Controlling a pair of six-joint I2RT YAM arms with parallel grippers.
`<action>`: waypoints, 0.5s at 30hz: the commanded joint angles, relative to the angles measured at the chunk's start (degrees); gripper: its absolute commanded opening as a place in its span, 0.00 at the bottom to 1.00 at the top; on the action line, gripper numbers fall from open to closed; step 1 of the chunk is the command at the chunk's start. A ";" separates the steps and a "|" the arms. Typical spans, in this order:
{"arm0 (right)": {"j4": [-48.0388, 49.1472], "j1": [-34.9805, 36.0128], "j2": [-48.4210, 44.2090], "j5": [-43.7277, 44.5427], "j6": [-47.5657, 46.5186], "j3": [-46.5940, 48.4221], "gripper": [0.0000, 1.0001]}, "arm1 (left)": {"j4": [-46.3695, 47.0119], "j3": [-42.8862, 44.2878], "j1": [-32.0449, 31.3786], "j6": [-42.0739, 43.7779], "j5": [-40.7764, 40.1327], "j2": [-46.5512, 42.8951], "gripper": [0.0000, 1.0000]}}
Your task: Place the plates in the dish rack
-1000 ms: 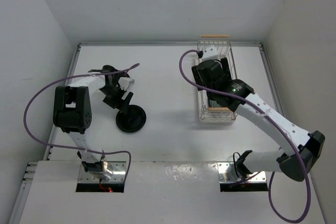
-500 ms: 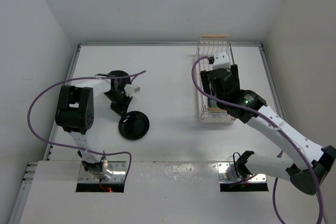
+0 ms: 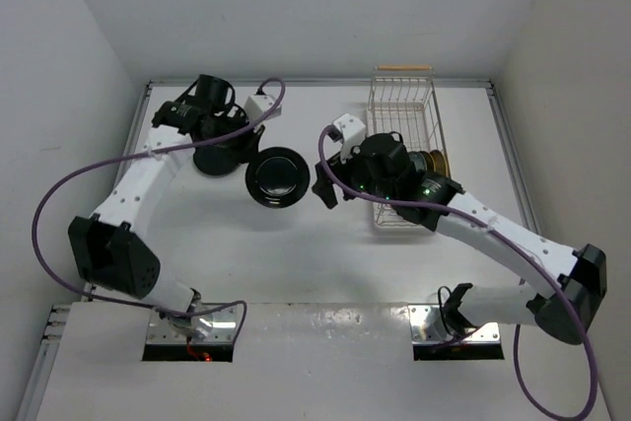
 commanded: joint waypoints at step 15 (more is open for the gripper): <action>17.33 1.65 9.29 -7.01 9.58 -0.41 0.00 | -4.90 0.42 -4.59 4.48 12.89 -9.99 0.00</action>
